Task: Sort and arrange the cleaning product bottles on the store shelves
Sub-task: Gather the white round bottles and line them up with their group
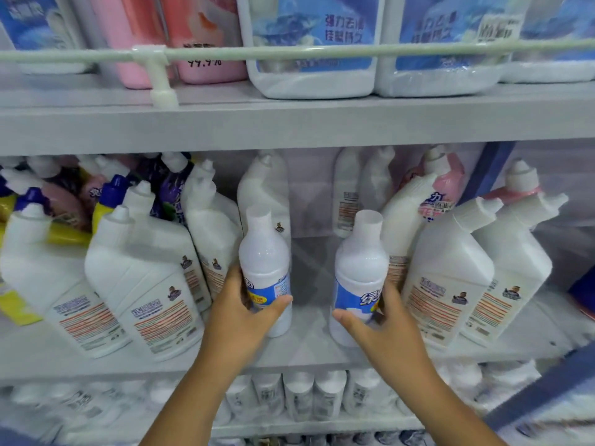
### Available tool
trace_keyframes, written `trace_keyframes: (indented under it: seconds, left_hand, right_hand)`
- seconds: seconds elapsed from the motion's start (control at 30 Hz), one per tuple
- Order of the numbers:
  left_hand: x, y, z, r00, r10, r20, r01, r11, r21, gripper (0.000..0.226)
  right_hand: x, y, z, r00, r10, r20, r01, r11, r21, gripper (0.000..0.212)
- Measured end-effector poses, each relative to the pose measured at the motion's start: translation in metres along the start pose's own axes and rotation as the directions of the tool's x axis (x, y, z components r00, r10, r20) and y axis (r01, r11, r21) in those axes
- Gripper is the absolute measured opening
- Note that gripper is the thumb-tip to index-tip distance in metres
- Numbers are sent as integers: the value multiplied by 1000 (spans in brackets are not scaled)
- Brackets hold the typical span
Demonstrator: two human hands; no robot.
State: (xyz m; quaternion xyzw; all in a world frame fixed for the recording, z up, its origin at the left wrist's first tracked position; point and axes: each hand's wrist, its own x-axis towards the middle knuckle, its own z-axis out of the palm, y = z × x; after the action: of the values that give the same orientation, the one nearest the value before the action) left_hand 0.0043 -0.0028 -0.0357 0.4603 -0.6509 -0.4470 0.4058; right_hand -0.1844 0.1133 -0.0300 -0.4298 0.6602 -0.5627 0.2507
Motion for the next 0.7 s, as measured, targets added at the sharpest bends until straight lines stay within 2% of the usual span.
trace_keyframes:
  seconds: [0.1,0.27,0.33,0.43,0.57,0.7]
  left_hand:
    - [-14,11,4,997,-27,-68,23,998,-57,64]
    - [-69,45,-17,968,-60,-242,26,990,-139,69]
    - [-96,54,-32,948,-68,-312,18,987,-162,64]
    - [-141,57,-58,907,-114,-405,46,984,-173,58]
    - [-203,53,-98,826,-163,-539,100,984,-144,67]
    - [-256,49,-151,737,-158,-657,101,987,-124,66]
  right_hand:
    - [-1,9,-5,999,9,35,-10,1000,8,55]
    - [-13,3,-13,973,3,232,-15,999,49,63]
    - [-23,3,-6,945,-18,327,1,999,54,69]
    - [-43,-4,17,883,-37,467,-10,995,96,77]
    - [-80,-30,64,756,-20,654,-84,988,127,79]
    - [-122,-60,109,653,-45,756,-117,980,160,86]
